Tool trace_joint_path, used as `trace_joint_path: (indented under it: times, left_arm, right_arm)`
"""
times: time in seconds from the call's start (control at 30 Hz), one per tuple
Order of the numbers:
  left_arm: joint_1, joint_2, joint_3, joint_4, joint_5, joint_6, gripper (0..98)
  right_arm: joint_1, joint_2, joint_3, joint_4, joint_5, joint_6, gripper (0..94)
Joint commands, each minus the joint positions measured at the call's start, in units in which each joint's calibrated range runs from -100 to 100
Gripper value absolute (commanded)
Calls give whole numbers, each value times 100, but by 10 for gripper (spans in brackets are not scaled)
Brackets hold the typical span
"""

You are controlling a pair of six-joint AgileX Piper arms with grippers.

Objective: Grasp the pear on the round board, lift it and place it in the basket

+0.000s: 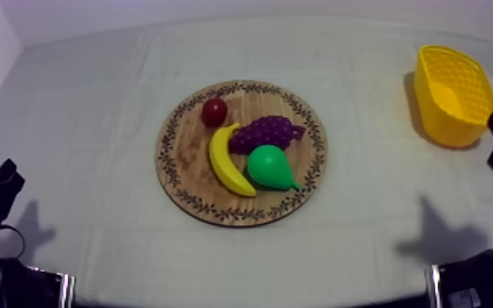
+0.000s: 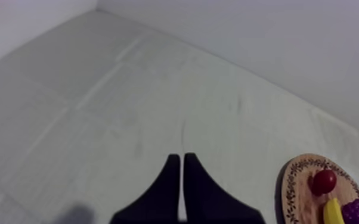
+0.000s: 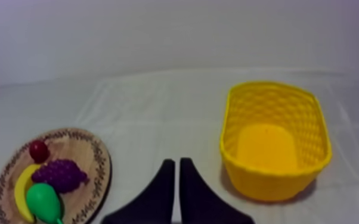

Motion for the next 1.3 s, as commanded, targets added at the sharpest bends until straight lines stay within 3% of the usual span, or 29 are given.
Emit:
trace_joint_path:
  times: [0.0,0.27,0.5,0.6,0.83,0.93,1.03,1.27]
  left_arm:
    - [-2,2,2,0,5,-2,1]
    - [-2,2,2,0,5,-1,1]
    - [-2,2,2,0,5,-1,1]
    - [-2,2,2,0,5,-1,1]
    - [-2,2,2,0,5,-1,1]
    - [-2,2,2,0,5,-1,1]
    - [-2,2,2,0,5,-1,1]
    - [-2,2,2,0,5,-1,1]
  right_arm:
    - [98,996,-1286,-195,106,152,3]
    - [169,3149,-3483,-1011,939,1020,4]
    - [-592,4641,-4621,-1085,1479,1354,7]
    - [-802,5134,-4858,-1264,1770,1809,17]
    - [-974,5886,-5160,-2019,2864,2815,28]
    - [-1136,6034,-5164,-2096,3474,3204,97]
    - [-1355,6136,-5154,-1976,3943,3495,207]
    - [-1493,6293,-4842,-2024,4166,3582,413]
